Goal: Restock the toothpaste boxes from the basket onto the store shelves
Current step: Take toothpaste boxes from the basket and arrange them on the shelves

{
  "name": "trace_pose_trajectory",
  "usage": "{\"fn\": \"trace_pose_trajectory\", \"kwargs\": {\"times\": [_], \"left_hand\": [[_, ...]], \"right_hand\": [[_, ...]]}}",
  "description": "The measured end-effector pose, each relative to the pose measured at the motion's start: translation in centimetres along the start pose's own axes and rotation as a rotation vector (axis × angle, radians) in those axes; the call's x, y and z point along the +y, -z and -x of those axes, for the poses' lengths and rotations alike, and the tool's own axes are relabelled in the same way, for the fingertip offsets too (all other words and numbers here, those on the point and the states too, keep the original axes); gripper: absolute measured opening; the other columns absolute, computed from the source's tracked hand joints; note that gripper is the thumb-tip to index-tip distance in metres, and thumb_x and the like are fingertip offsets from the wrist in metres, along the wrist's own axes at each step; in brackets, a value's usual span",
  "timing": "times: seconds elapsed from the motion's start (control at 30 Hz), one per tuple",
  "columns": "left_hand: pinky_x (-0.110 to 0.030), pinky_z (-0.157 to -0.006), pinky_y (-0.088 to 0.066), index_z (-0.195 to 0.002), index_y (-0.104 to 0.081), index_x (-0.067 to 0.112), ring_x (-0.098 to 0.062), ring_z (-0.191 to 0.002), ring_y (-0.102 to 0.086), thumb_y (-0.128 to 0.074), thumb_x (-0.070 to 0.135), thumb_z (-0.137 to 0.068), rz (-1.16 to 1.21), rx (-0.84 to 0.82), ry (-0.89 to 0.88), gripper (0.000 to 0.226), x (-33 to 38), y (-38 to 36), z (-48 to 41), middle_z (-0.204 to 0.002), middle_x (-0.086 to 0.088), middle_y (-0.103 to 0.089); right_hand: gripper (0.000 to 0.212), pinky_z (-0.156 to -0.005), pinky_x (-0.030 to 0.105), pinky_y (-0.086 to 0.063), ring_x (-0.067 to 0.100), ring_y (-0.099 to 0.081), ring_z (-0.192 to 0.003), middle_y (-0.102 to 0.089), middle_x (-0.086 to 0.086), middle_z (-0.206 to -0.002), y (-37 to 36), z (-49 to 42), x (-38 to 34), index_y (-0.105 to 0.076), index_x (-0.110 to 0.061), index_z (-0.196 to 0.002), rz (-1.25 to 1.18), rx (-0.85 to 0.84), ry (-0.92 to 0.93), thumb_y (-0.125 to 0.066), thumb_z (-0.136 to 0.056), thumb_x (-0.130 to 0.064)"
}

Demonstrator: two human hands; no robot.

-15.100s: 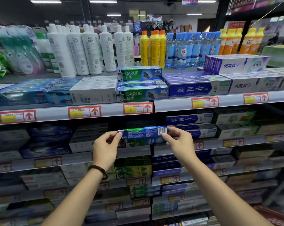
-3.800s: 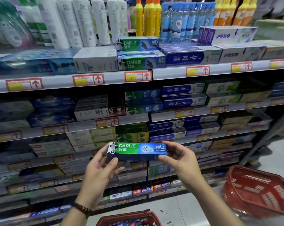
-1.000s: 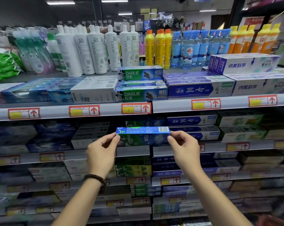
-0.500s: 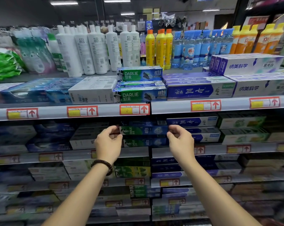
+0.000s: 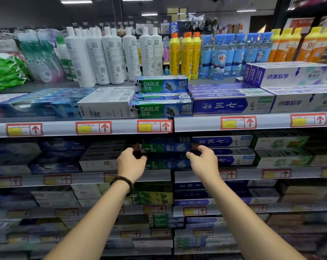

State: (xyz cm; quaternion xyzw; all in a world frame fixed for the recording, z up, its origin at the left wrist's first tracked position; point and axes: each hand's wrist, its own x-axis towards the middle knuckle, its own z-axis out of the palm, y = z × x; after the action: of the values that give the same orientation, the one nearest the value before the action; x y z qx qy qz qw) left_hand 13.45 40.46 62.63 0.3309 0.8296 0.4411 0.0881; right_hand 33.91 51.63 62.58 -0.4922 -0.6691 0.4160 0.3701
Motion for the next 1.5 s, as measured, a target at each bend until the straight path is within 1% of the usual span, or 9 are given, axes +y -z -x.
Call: {"fn": "trace_pose_trajectory", "kwargs": {"times": [0.1, 0.17, 0.3, 0.53, 0.77, 1.0, 1.17, 1.37, 1.5], "left_hand": [[-0.029, -0.053, -0.04, -0.093, -0.06, 0.005, -0.027, -0.068, -0.062, -0.073, 0.025, -0.095, -0.025, -0.041, 0.001, 0.024, -0.2, -0.3, -0.2, -0.08, -0.012, -0.066], [-0.027, -0.051, -0.039, -0.098, -0.058, 0.009, -0.022, -0.064, -0.059, -0.072, 0.024, -0.097, -0.043, -0.059, -0.006, 0.02, -0.2, -0.4, -0.1, -0.076, -0.006, -0.063], [-0.04, -0.064, -0.063, -0.104, -0.051, 0.015, -0.016, -0.077, -0.076, -0.063, 0.012, -0.103, 0.024, -0.091, 0.022, 0.012, -0.6, -0.8, -0.2, -0.085, -0.006, -0.076], [-0.039, -0.071, -0.065, -0.11, -0.047, 0.022, -0.013, -0.077, -0.076, -0.06, 0.01, -0.103, 0.081, -0.089, 0.027, 0.019, -0.9, -1.2, -0.4, -0.083, -0.004, -0.078], [-0.041, -0.075, -0.065, -0.131, -0.055, 0.011, -0.016, -0.079, -0.076, -0.06, 0.008, -0.103, 0.099, -0.089, 0.021, 0.029, -1.1, -1.6, -0.3, -0.083, -0.006, -0.077], [-0.041, -0.075, -0.064, -0.117, -0.054, 0.012, -0.014, -0.078, -0.076, -0.062, 0.01, -0.102, 0.082, -0.085, 0.015, 0.017, -0.9, -1.9, -0.2, -0.084, -0.004, -0.074], [-0.045, -0.075, -0.065, -0.112, -0.052, 0.02, -0.019, -0.079, -0.076, -0.065, 0.013, -0.1, 0.076, -0.093, -0.018, 0.019, -1.0, -1.9, -0.3, -0.091, -0.004, -0.068], [-0.034, -0.061, -0.055, -0.108, -0.056, 0.011, -0.025, -0.076, -0.071, -0.068, 0.02, -0.098, 0.015, -0.07, -0.021, 0.018, -1.0, -1.9, -0.4, -0.087, -0.007, -0.067], [-0.039, -0.063, -0.06, -0.097, -0.055, 0.017, -0.026, -0.075, -0.072, -0.068, 0.021, -0.098, 0.026, -0.073, -0.028, 0.014, -0.9, -2.0, -0.2, -0.089, -0.01, -0.068]], "right_hand": [[0.053, -0.096, 0.04, -0.056, 0.017, -0.067, -0.103, -0.07, 0.002, -0.123, -0.1, -0.2, 0.1, -0.059, -0.014, -0.146, 0.014, -0.014, -0.007, -0.072, -0.098, -0.033], [0.039, -0.085, 0.038, -0.056, 0.014, -0.067, -0.089, -0.071, 0.002, -0.105, -0.1, -0.2, 0.1, -0.063, -0.015, -0.134, 0.023, -0.027, -0.011, -0.072, -0.099, -0.03], [0.023, -0.082, 0.044, -0.06, 0.024, -0.073, -0.085, -0.074, 0.007, -0.092, 0.0, -0.1, 0.1, -0.063, -0.02, -0.116, 0.038, -0.054, -0.029, -0.073, -0.097, -0.028], [0.037, -0.091, 0.052, -0.062, 0.027, -0.072, -0.096, -0.07, 0.004, -0.108, -0.5, -0.1, 0.1, -0.06, -0.024, -0.123, 0.034, -0.073, -0.042, -0.076, -0.091, -0.035], [0.033, -0.091, 0.052, -0.062, 0.027, -0.071, -0.096, -0.07, 0.002, -0.107, -0.7, -0.4, 0.8, -0.062, -0.022, -0.118, 0.032, -0.071, -0.055, -0.077, -0.09, -0.034], [0.028, -0.09, 0.051, -0.061, 0.026, -0.07, -0.093, -0.069, 0.003, -0.103, -0.7, -0.2, 0.9, -0.057, -0.025, -0.116, 0.059, -0.07, -0.042, -0.074, -0.095, -0.032], [0.039, -0.093, 0.046, -0.059, 0.023, -0.067, -0.098, -0.068, 0.002, -0.106, -0.6, -0.3, 0.9, -0.063, -0.017, -0.133, 0.04, -0.082, -0.021, -0.073, -0.098, -0.03], [0.025, -0.089, 0.05, -0.061, 0.028, -0.07, -0.092, -0.072, 0.008, -0.102, -0.6, -0.7, 0.6, -0.064, -0.021, -0.117, 0.04, -0.089, -0.039, -0.073, -0.096, -0.031], [0.029, -0.09, 0.054, -0.06, 0.032, -0.07, -0.097, -0.072, 0.012, -0.109, -0.8, -0.7, 0.6, -0.064, -0.015, -0.111, 0.061, -0.079, -0.042, -0.074, -0.093, -0.035]]}}
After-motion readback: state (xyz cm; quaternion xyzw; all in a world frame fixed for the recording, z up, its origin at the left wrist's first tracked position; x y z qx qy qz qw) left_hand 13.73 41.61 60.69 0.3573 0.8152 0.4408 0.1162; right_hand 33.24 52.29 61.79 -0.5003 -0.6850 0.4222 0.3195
